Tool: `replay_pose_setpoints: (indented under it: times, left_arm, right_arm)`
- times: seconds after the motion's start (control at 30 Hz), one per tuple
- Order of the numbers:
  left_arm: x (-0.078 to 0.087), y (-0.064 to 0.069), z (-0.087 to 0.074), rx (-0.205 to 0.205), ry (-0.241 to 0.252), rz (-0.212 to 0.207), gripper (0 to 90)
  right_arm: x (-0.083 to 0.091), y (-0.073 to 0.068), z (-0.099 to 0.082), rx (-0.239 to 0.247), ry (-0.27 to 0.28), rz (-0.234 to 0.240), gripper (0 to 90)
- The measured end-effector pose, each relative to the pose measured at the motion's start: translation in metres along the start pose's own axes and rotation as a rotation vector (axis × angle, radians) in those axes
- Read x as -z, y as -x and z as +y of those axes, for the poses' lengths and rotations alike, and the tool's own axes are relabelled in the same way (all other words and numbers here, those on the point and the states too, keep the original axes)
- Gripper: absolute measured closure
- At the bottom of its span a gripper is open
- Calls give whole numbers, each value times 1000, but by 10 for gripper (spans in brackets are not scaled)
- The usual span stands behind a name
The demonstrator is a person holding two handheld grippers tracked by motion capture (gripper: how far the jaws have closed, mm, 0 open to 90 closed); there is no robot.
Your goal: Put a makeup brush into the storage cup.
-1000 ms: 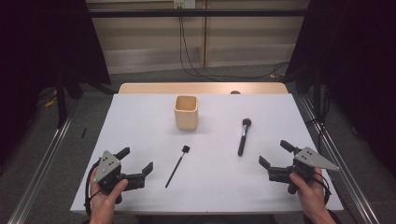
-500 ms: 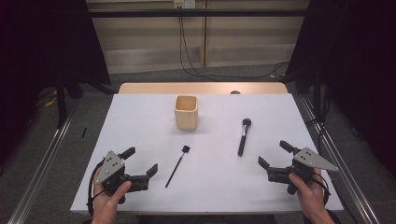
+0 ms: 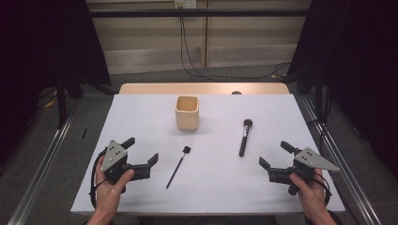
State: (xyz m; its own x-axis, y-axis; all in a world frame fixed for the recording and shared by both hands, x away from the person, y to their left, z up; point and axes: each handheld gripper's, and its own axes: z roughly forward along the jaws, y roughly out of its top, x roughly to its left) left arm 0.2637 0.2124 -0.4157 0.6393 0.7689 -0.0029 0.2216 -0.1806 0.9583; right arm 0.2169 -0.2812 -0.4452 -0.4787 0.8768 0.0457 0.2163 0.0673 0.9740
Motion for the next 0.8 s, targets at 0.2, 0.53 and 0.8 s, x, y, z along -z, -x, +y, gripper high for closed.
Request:
replay_pose_setpoints:
  times: [0.2,0.53,0.8]
  left_arm:
    - [-11,2,9,-45,-8,-27,30]
    - [-31,4,21,-62,6,-47,31]
    - [-51,10,28,-57,-7,-74,31]
  right_arm:
    - [0,2,0,-8,2,-3,1]
    - [2,-3,2,7,6,-6,1]
    - [1,-1,1,-1,0,-3,1]
